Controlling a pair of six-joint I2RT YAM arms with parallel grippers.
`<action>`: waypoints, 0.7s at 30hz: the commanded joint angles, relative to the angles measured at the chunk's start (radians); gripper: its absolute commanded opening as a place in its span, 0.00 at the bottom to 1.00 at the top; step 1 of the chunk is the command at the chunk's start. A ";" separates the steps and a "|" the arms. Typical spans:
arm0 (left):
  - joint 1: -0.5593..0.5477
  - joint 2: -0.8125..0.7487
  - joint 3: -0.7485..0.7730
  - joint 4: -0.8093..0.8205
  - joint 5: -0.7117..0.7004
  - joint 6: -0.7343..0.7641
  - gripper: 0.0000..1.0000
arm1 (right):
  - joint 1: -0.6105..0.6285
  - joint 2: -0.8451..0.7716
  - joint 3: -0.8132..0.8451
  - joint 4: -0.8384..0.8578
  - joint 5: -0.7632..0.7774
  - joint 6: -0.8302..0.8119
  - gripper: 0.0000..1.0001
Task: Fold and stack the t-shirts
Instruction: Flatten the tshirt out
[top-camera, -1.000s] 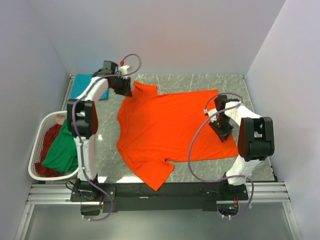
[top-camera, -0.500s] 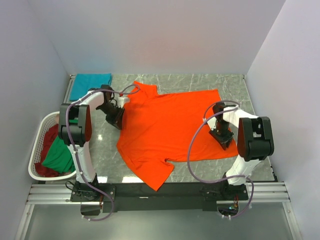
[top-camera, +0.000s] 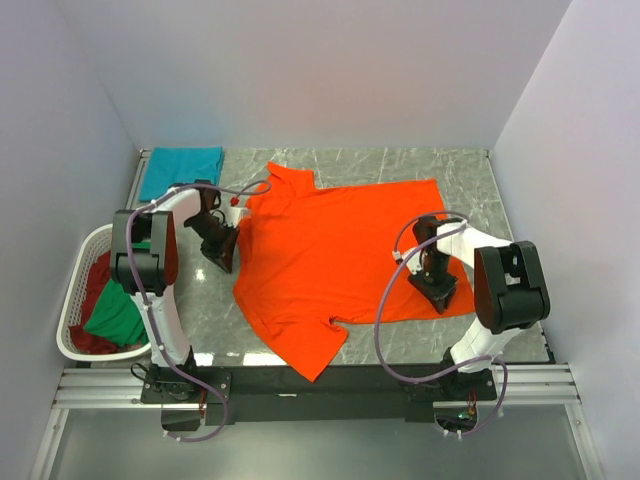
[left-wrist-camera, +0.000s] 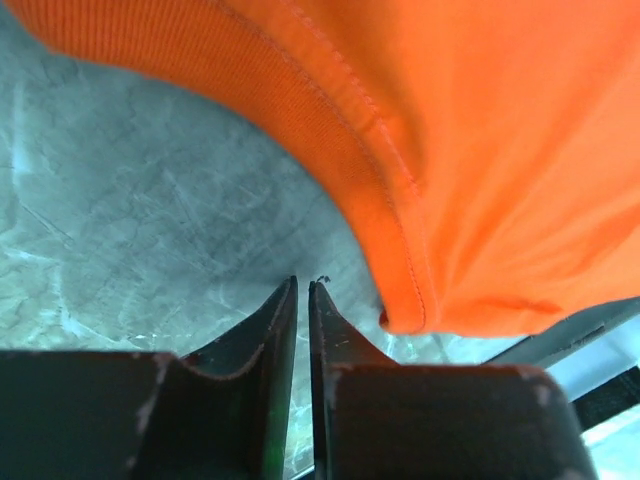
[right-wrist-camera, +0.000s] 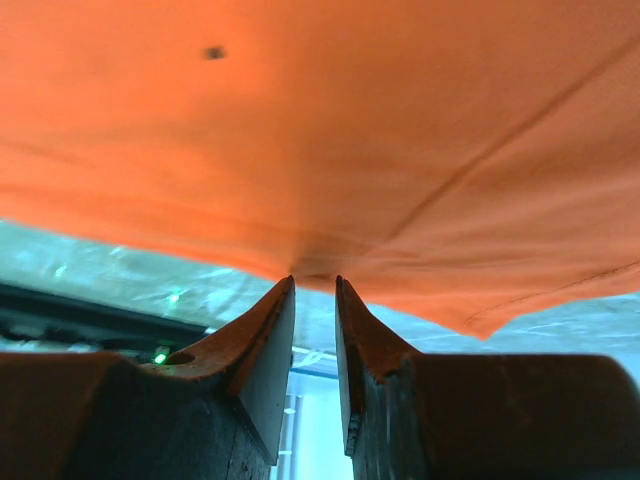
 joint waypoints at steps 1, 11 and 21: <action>0.003 -0.061 0.095 -0.042 0.104 0.059 0.17 | -0.005 -0.057 0.077 -0.051 -0.057 0.016 0.31; -0.118 -0.068 0.095 -0.024 0.155 0.016 0.22 | -0.118 0.001 0.297 -0.102 -0.092 -0.018 0.31; -0.154 -0.054 -0.060 -0.025 -0.012 0.050 0.22 | -0.123 0.085 0.119 0.027 0.058 -0.059 0.30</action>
